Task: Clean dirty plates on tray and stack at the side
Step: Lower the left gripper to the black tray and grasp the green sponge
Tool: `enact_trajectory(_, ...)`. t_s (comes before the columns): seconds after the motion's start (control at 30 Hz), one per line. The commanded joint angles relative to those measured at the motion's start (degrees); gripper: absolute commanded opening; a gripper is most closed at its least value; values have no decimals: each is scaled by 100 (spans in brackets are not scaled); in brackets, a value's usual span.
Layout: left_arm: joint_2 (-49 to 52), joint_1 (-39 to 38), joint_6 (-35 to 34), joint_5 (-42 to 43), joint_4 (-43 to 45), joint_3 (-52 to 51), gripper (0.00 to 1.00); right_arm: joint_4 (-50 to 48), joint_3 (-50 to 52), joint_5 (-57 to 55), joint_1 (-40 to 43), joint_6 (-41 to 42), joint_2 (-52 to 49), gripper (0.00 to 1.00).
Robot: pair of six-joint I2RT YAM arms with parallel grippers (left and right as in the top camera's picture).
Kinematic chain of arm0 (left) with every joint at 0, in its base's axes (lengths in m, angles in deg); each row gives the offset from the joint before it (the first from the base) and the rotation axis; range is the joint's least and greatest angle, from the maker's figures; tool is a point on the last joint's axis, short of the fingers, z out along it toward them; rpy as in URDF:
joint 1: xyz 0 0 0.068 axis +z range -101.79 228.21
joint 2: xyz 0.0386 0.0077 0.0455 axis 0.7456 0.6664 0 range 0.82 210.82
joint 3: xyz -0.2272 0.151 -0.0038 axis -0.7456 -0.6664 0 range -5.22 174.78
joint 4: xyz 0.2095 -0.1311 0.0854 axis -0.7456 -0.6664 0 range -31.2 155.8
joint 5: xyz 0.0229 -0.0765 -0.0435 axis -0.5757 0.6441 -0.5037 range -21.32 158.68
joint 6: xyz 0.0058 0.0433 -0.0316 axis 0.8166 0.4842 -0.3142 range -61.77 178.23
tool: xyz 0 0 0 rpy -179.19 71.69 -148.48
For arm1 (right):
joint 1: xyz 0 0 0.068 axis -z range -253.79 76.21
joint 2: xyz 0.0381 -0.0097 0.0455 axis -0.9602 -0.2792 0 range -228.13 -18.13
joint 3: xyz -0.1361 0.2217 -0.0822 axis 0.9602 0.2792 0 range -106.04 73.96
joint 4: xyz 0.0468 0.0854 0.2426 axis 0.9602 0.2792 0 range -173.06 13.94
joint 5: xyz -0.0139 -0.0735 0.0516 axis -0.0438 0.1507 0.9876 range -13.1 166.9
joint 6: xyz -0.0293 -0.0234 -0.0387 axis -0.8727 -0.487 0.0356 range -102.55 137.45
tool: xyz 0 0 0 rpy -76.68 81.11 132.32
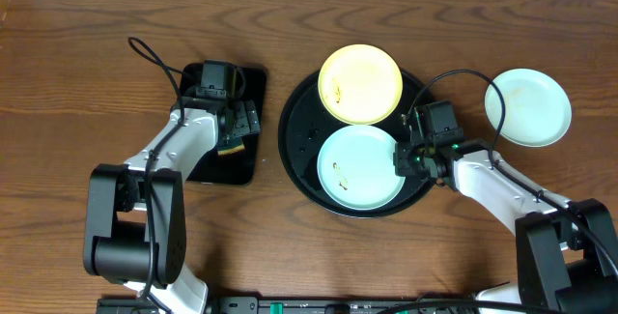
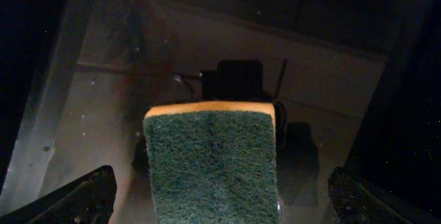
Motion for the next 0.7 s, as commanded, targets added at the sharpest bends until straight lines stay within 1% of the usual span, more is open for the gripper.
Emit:
enact_trajectory(0.0, 50, 22, -476, -70, -138, 42, 98, -157, 68, -195, -11, -201, -17, 23)
enact_trajectory(0.13, 50, 24, -479, -72, -509, 42, 98, -297, 68, -195, -11, -328, -17, 26)
enact_trajectory(0.2, 52, 26, -350, -74, -651, 2, 97, -295, 68, -195, -11, -328, -17, 27)
enact_trajectory(0.23, 52, 24, -332, -72, -649, -22, 90, -295, 68, -195, -11, -326, -17, 27)
enact_trajectory(0.3, 52, 22, -334, -70, -651, -72, 71, -295, 68, -195, -11, -326, -17, 27)
enact_trajectory(0.33, 52, 17, -334, -70, -651, -98, 61, -295, 68, -192, -11, -326, -17, 27)
enact_trajectory(0.37, 52, 17, -334, -70, -649, -131, 48, -295, 68, -192, -11, -326, -17, 28)
enact_trajectory(0.4, 52, 20, -334, -72, -640, -179, 39, -297, 68, -192, -11, -326, -17, 29)
enact_trajectory(0.43, 52, 20, -332, -72, -614, -216, 37, -297, 68, -192, -11, -323, -17, 29)
enact_trajectory(0.53, 52, 20, -332, -74, -391, -442, 38, -295, 68, -192, -11, -323, -17, 29)
enact_trajectory(0.57, 52, 20, -332, -74, -328, -492, 47, -297, 68, -192, -11, -323, -17, 29)
enact_trajectory(0.6, 52, 20, -332, -74, -254, -529, 65, -295, 68, -192, -11, -323, -17, 29)
enact_trajectory(0.63, 52, 20, -332, -74, -195, -538, 73, -295, 68, -192, -11, -323, -17, 29)
enact_trajectory(0.67, 52, 20, -330, -74, -96, -538, 76, -295, 68, -192, -11, -323, -17, 29)
